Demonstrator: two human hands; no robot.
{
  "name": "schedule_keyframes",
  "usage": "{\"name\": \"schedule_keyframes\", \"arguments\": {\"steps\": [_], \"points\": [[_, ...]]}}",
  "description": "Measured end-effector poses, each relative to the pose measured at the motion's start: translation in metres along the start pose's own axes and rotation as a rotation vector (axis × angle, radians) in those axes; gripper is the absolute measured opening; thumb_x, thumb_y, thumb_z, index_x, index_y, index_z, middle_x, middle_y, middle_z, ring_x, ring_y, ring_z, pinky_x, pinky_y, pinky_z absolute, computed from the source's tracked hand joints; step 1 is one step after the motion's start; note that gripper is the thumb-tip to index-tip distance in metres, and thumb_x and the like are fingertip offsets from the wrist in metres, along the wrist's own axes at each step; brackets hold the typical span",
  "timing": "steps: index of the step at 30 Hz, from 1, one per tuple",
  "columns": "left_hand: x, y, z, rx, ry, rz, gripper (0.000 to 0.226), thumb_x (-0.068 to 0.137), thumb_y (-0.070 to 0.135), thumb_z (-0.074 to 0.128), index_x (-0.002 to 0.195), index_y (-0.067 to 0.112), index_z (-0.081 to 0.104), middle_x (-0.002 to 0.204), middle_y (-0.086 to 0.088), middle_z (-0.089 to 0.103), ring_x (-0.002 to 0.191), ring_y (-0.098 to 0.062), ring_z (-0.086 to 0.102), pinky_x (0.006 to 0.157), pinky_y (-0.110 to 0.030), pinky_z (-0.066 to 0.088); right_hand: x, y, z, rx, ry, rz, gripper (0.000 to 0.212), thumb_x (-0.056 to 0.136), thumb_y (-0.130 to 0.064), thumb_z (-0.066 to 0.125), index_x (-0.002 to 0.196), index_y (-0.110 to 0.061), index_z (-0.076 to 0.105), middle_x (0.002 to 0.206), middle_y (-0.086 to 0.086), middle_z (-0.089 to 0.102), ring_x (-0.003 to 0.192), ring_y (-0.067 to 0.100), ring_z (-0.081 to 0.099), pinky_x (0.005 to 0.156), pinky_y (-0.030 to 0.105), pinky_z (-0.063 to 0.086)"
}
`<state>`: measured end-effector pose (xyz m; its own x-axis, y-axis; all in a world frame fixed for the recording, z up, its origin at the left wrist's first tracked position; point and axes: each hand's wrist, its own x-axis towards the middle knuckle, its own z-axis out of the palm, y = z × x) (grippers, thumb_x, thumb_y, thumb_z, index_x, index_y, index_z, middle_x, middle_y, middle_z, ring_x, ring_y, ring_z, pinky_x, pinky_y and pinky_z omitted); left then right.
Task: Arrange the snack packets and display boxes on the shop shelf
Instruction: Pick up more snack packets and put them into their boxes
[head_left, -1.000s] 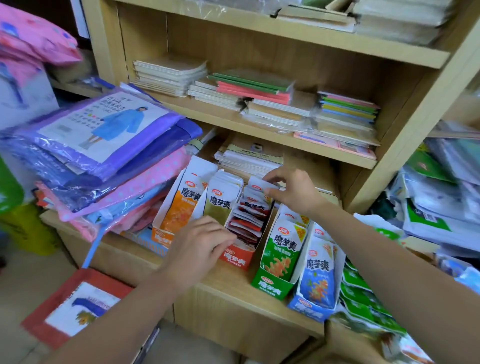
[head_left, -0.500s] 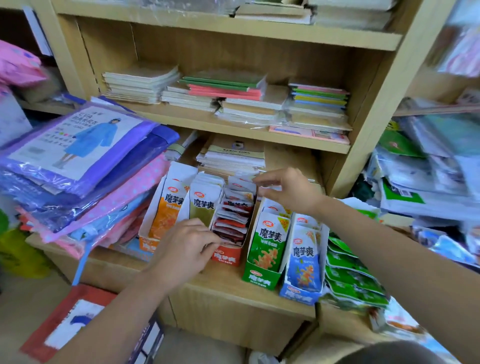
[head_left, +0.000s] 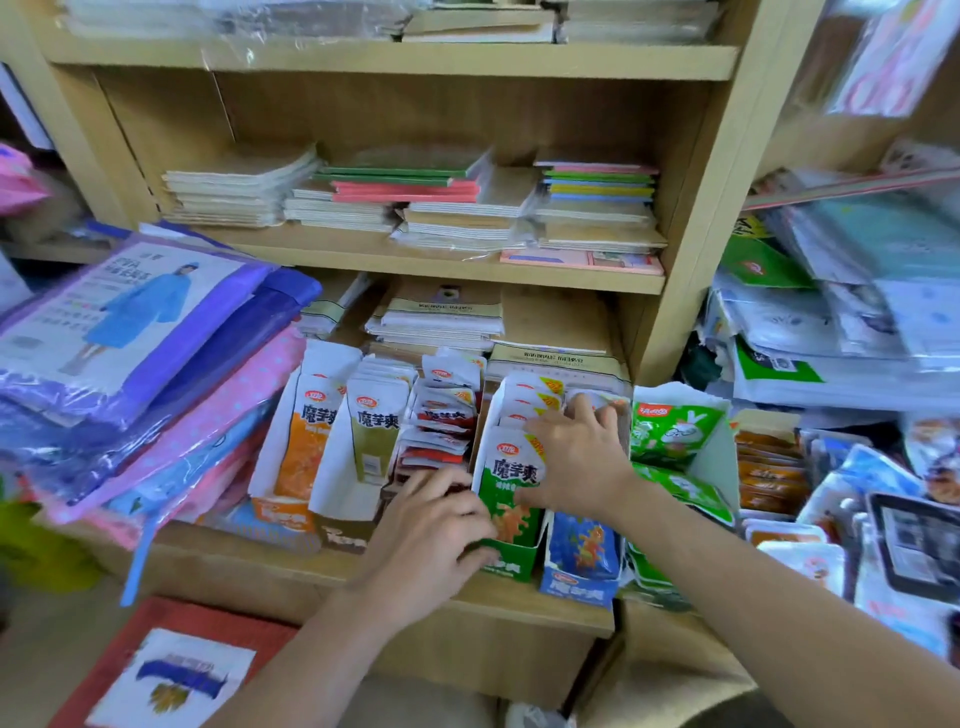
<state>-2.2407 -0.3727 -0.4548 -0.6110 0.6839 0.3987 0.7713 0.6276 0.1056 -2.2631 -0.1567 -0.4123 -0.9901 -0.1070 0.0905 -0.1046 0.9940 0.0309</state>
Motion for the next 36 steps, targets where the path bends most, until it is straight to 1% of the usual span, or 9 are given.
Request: {"name": "schedule_keyframes", "arguments": {"steps": [3, 9, 16, 18, 20, 23, 26, 30, 36], "points": [[-0.001, 0.0, 0.005, -0.02, 0.033, -0.007, 0.018, 0.082, 0.049, 0.076, 0.09, 0.033, 0.08, 0.091, 0.022, 0.071, 0.11, -0.013, 0.054, 0.093, -0.033, 0.039, 0.004, -0.002, -0.001, 0.082, 0.036, 0.051, 0.05, 0.069, -0.059, 0.077, 0.107, -0.029, 0.063, 0.098, -0.004, 0.059, 0.116, 0.025, 0.034, 0.093, 0.046, 0.025], [-0.005, 0.001, 0.008, -0.037, 0.086, 0.022, 0.015, 0.085, 0.044, 0.075, 0.092, 0.032, 0.08, 0.092, 0.02, 0.072, 0.109, -0.015, 0.056, 0.09, -0.032, 0.038, 0.005, 0.004, 0.001, 0.185, 0.175, 0.06, 0.02, 0.072, -0.045, 0.083, 0.082, -0.032, 0.071, 0.078, -0.011, 0.062, 0.108, 0.02, 0.04, 0.086, 0.04, 0.018], [-0.007, 0.007, 0.005, 0.047, 0.099, 0.05, 0.018, 0.089, 0.042, 0.07, 0.094, 0.028, 0.08, 0.094, 0.017, 0.074, 0.109, -0.017, 0.054, 0.088, -0.034, 0.039, 0.014, 0.013, -0.006, 0.237, 0.604, 0.016, 0.019, 0.066, -0.015, 0.087, 0.064, -0.025, 0.071, 0.059, -0.016, 0.059, 0.086, 0.016, 0.038, 0.077, 0.036, 0.02], [-0.004, 0.01, 0.004, 0.105, 0.067, 0.082, 0.023, 0.091, 0.044, 0.065, 0.098, 0.027, 0.079, 0.099, 0.015, 0.074, 0.111, -0.018, 0.053, 0.09, -0.035, 0.039, 0.012, 0.012, -0.005, 0.259, 0.577, -0.042, 0.015, 0.069, -0.02, 0.088, 0.075, -0.024, 0.075, 0.069, -0.014, 0.063, 0.088, 0.019, 0.043, 0.076, 0.034, 0.016], [-0.001, 0.013, 0.003, 0.129, 0.044, 0.102, 0.028, 0.092, 0.046, 0.062, 0.102, 0.026, 0.078, 0.105, 0.013, 0.074, 0.112, -0.019, 0.051, 0.092, -0.036, 0.04, 0.01, 0.018, -0.001, 0.273, 0.465, -0.073, 0.035, 0.069, -0.029, 0.089, 0.101, -0.023, 0.076, 0.096, -0.007, 0.069, 0.098, 0.024, 0.046, 0.078, 0.035, 0.018], [0.001, 0.015, 0.004, 0.135, 0.039, 0.103, 0.028, 0.092, 0.045, 0.062, 0.106, 0.026, 0.077, 0.108, 0.013, 0.073, 0.114, -0.019, 0.051, 0.093, -0.036, 0.039, 0.012, 0.033, -0.004, 0.301, 0.432, -0.036, 0.071, 0.07, -0.039, 0.087, 0.134, -0.024, 0.059, 0.129, 0.0, 0.055, 0.115, 0.028, 0.043, 0.087, 0.042, 0.032], [-0.004, 0.015, 0.005, 0.105, 0.054, 0.094, 0.019, 0.09, 0.041, 0.069, 0.101, 0.027, 0.078, 0.1, 0.015, 0.075, 0.116, -0.02, 0.051, 0.095, -0.036, 0.036, 0.016, 0.043, -0.011, 0.333, 0.317, -0.013, 0.081, 0.078, -0.047, 0.079, 0.147, -0.025, 0.044, 0.146, -0.001, 0.049, 0.129, 0.026, 0.041, 0.099, 0.044, 0.03], [-0.014, 0.013, 0.0, 0.116, 0.069, 0.091, 0.012, 0.087, 0.036, 0.075, 0.092, 0.025, 0.08, 0.087, 0.012, 0.075, 0.114, -0.023, 0.055, 0.094, -0.036, 0.036, 0.016, 0.045, -0.017, 0.383, 0.16, 0.0, 0.069, 0.081, -0.05, 0.076, 0.14, -0.026, 0.052, 0.132, -0.005, 0.063, 0.122, 0.023, 0.055, 0.103, 0.041, 0.028], [-0.042, 0.035, -0.007, 0.195, 0.098, 0.127, 0.015, 0.095, 0.026, 0.065, 0.096, 0.017, 0.077, 0.09, 0.006, 0.073, 0.103, -0.025, 0.06, 0.089, -0.038, 0.045, 0.006, 0.032, -0.024, 0.339, 0.159, -0.134, 0.047, 0.077, -0.052, 0.077, 0.116, -0.031, 0.063, 0.097, -0.01, 0.063, 0.111, 0.02, 0.041, 0.075, 0.035, 0.013]]}}
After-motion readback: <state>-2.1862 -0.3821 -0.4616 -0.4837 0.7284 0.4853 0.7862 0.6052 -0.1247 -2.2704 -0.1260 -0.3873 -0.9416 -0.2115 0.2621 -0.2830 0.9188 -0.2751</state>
